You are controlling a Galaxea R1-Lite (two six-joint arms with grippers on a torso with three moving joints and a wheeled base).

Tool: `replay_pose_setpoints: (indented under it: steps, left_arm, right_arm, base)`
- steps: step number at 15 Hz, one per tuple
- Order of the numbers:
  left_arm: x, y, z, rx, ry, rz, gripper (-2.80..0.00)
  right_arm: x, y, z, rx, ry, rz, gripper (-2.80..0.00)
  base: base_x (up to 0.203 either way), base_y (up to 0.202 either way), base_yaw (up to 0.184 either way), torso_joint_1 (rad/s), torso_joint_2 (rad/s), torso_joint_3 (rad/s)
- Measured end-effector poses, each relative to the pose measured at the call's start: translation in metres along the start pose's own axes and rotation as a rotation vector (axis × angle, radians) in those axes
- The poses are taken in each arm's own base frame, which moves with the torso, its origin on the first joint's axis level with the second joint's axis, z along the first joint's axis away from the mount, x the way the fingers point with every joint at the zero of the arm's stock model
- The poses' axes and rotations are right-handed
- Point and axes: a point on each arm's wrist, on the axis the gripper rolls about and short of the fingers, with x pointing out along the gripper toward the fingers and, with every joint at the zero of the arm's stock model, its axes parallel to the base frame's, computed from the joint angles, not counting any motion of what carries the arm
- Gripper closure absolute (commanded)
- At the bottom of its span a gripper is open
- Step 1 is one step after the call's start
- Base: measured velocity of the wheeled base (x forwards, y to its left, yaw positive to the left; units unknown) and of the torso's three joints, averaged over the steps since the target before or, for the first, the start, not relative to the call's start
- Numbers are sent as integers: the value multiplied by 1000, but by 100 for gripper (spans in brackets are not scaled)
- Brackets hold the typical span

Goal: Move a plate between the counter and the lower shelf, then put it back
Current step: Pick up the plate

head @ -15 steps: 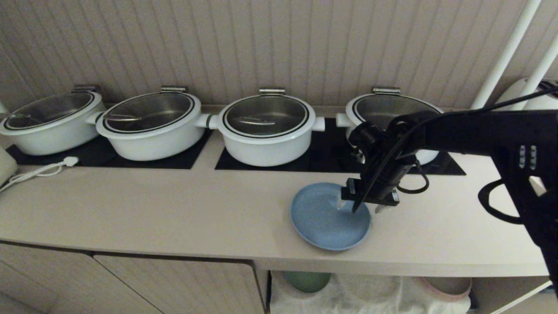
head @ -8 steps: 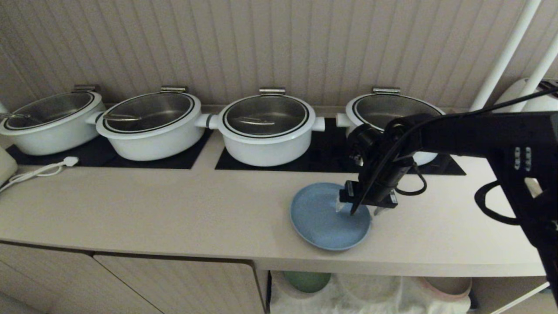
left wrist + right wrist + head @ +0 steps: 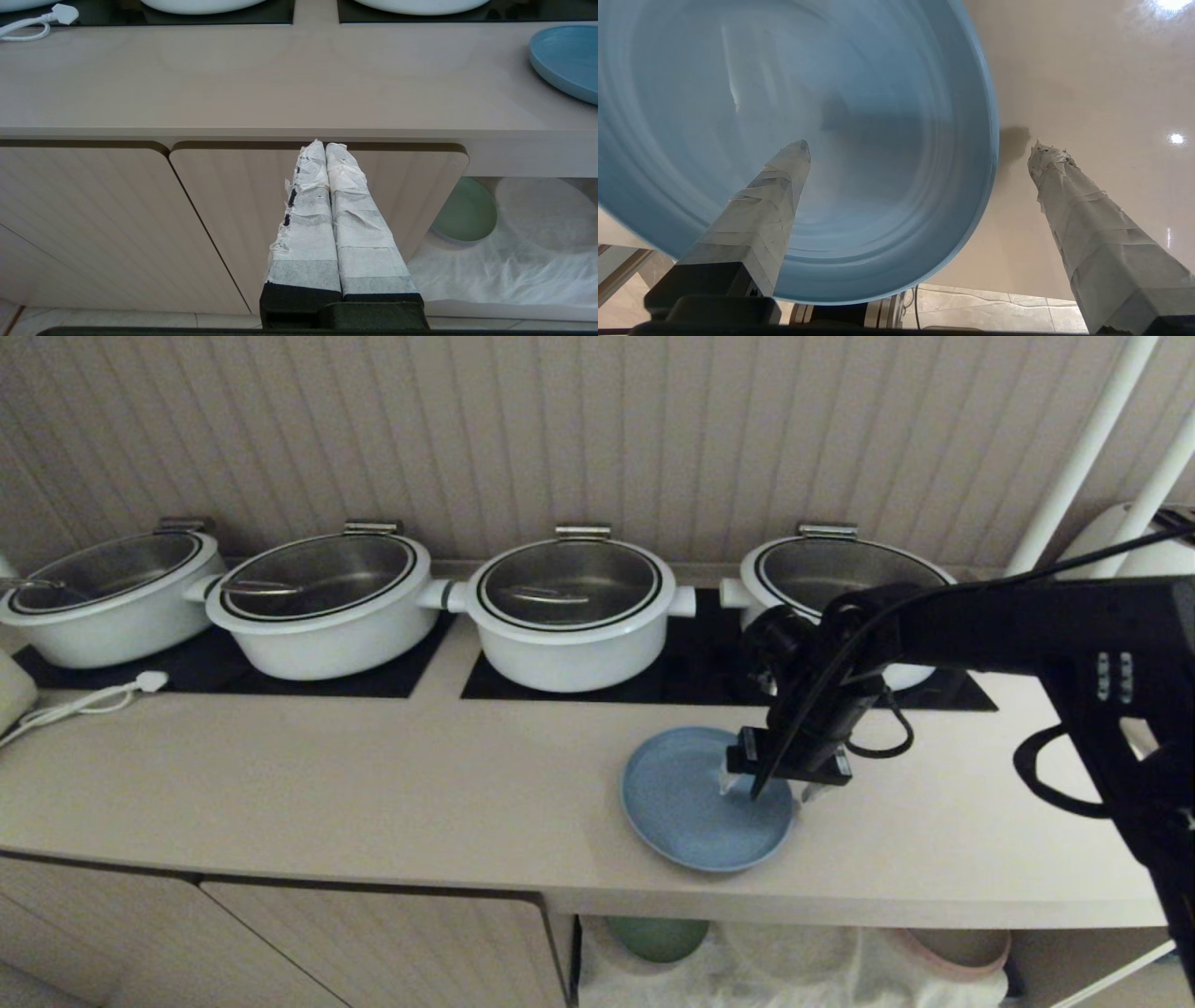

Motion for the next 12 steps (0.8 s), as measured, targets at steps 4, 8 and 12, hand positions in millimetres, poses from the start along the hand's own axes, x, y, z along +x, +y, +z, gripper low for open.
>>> replay_pose_setpoints:
  steps: [4,8,12]
  left_arm:
    - [0,0,0,0,0,0,0]
    - [0,0,0,0,0,0,0]
    - [0,0,0,0,0,0,0]
  right_arm:
    - [1,1,-1,-4,5,-1,-280]
    - [3,5,-3,-11,7,1,-280]
    - [3,6,-3,-14,8,2,-280]
  base:
    - [0,0,0,0,0,0]
    - [0,0,0,0,0,0]
    - [0,0,0,0,0,0]
